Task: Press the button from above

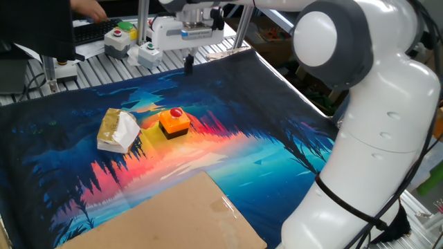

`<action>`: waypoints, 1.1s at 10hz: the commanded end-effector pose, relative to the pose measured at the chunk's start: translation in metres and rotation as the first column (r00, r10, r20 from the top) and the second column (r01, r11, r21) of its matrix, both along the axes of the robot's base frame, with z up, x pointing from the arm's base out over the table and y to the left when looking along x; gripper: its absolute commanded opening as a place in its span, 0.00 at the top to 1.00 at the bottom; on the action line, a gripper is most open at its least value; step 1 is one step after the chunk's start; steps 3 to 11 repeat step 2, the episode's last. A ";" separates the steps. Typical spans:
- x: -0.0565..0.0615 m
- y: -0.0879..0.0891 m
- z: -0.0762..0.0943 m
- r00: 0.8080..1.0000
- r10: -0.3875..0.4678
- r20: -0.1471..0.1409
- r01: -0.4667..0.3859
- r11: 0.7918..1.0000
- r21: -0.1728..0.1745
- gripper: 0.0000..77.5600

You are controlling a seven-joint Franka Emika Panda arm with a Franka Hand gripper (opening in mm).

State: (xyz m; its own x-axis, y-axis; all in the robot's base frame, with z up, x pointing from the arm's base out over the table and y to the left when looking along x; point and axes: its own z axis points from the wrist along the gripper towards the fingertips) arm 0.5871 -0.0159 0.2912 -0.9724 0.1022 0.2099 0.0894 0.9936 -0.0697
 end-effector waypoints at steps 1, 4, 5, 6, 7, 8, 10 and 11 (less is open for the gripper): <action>0.002 -0.001 0.002 1.000 0.001 -0.001 -0.001 1.000 -0.003 1.00; 0.002 -0.002 0.002 1.000 0.001 -0.007 -0.001 1.000 -0.003 1.00; 0.002 -0.002 0.002 1.000 0.001 -0.007 -0.001 1.000 -0.003 1.00; 0.002 -0.002 0.002 1.000 0.001 -0.007 -0.001 1.000 -0.003 1.00; 0.002 -0.002 0.002 1.000 0.001 -0.007 -0.001 1.000 -0.003 1.00; 0.002 -0.002 0.002 1.000 0.001 -0.007 -0.001 1.000 -0.003 1.00; 0.002 -0.002 0.002 1.000 0.001 -0.007 -0.001 1.000 -0.003 1.00; 0.002 -0.002 0.002 1.000 0.001 -0.007 -0.001 1.000 -0.003 1.00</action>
